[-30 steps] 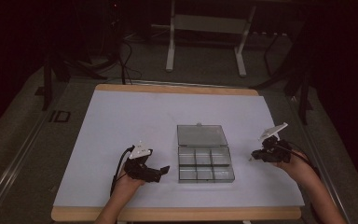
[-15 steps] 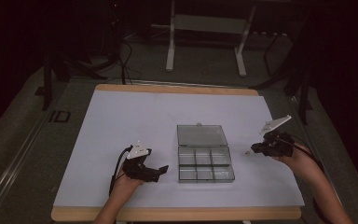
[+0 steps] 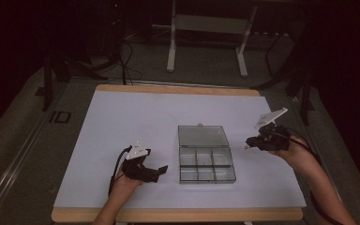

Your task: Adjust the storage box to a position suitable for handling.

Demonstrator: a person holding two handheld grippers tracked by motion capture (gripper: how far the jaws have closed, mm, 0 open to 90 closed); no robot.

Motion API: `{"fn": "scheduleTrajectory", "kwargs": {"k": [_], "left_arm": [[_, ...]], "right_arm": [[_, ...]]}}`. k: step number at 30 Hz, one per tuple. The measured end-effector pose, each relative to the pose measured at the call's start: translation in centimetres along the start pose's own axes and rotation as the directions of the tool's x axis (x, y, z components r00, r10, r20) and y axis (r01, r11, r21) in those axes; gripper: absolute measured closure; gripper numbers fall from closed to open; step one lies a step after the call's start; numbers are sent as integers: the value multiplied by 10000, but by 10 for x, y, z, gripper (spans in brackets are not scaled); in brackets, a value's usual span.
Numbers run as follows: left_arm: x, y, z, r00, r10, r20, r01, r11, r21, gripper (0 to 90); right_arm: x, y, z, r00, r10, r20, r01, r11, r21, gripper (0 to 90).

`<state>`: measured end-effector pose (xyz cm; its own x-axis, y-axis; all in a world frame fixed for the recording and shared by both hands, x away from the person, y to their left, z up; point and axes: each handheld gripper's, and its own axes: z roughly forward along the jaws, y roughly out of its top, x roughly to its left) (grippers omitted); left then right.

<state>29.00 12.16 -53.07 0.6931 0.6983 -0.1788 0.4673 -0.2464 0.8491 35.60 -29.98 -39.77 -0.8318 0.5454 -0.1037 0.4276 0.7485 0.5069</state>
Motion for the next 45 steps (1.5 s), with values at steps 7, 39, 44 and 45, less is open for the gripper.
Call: {"fn": "scheduleTrajectory", "kwargs": {"k": [7,39,44,45], "left_arm": [[0,-1,-1,10000,-18,-40,18,10000,3,34],[1,-3,-5,10000,54,-53,-54,10000,-53,34],[1,-3,-6,10000,24,-53,-25,9999,-116,34],[1,-3,-6,10000,14,-41,-14,9999,-109,34]], "right_arm": [[9,17,2,9991,-408,-123,406,9990,-162,848],[72,96,52,9711,-2012,-1281,1972,9794,-438,848],[79,100,68,9658,-2095,-1528,2075,9778,-292,848],[80,101,72,9641,-2070,-1662,2050,9783,-296,848]]}}
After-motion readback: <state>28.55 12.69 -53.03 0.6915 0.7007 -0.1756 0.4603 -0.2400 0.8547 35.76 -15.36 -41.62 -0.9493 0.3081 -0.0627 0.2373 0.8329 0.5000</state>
